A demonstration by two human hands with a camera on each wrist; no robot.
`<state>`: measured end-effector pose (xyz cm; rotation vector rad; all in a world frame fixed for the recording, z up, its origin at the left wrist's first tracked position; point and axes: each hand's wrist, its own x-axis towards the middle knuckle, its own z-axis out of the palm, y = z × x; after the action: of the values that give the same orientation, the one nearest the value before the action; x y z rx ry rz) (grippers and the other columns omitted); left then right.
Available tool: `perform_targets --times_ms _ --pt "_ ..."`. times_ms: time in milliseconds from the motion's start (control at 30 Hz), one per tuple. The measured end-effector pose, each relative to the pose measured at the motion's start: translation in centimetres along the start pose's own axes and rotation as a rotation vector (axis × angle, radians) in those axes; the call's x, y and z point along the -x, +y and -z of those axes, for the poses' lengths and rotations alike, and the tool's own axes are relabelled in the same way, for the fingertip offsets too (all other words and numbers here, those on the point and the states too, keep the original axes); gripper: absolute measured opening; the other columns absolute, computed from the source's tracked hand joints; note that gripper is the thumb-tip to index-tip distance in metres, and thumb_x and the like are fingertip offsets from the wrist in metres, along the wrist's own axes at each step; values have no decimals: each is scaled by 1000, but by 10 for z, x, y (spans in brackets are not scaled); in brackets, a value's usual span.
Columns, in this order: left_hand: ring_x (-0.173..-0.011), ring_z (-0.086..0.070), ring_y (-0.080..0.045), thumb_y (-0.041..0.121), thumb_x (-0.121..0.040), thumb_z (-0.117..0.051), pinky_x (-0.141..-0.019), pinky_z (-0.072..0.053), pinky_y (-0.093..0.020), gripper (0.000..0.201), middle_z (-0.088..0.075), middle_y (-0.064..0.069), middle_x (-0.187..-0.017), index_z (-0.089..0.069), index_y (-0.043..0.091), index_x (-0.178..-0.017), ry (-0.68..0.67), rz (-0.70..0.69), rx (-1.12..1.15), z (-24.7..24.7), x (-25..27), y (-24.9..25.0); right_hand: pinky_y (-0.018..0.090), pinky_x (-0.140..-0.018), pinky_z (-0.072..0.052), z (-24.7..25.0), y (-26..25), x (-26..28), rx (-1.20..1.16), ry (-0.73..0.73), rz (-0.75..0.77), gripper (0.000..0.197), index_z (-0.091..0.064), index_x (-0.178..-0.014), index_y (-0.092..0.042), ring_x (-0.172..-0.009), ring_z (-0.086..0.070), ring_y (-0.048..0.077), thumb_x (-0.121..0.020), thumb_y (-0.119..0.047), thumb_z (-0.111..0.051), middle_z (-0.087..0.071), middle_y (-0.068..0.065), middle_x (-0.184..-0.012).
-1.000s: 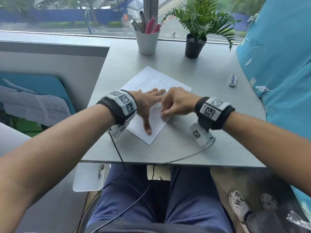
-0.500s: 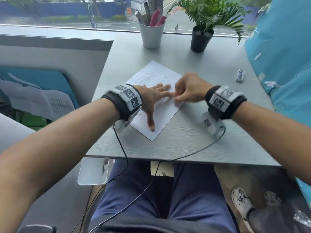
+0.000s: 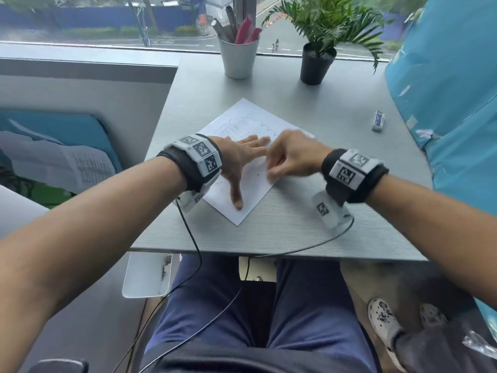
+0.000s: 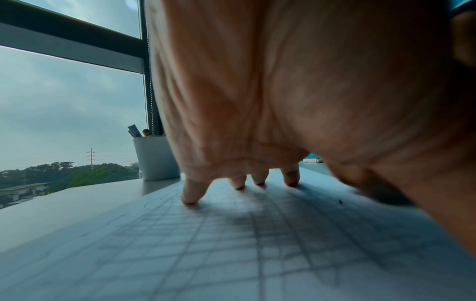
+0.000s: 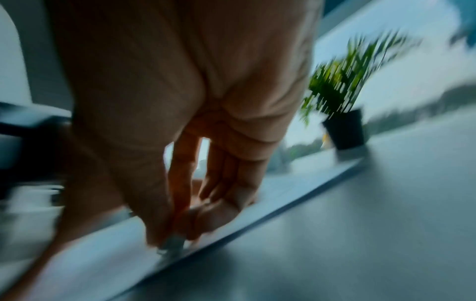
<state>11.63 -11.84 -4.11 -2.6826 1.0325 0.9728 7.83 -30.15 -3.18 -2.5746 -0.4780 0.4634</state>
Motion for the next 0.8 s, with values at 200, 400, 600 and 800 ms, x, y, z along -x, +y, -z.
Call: perform_targets --times_ms 200,400,600,800 --pt "-146 -18 -23 67 -51 -87 -118 -24 -58 110 -16 8 -162 -36 38 -145 146 -26 73 13 -2 3 17 -53 -42 22 30 -14 -29 136 -162 9 -73 -70 -15 -54 -57 6 -69 -15 -81 -71 2 -69" --pt "-138 -24 -29 57 -46 -95 -113 -31 -56 113 -25 3 -153 -34 48 -140 214 28 107 20 -17 13 19 -55 -44 31 36 -17 -46 131 -209 6 -73 -70 -15 -53 -55 8 -70 -15 -79 -65 0 -62" --pt "-154 10 -24 72 -41 -88 -124 -2 -53 142 7 2 -168 -9 45 -156 107 59 13 27 -29 13 19 -51 -43 11 16 -8 -7 159 -105 14 -67 -60 -20 -54 -54 8 -67 -13 -78 -63 -3 -61" --pt "-153 13 -25 63 -43 -92 -122 -8 -60 146 15 9 -166 1 49 -155 49 76 -49 29 -25 14 23 -59 -47 38 35 -13 -34 166 -200 8 -74 -72 -15 -61 -58 9 -71 -18 -81 -68 1 -70"
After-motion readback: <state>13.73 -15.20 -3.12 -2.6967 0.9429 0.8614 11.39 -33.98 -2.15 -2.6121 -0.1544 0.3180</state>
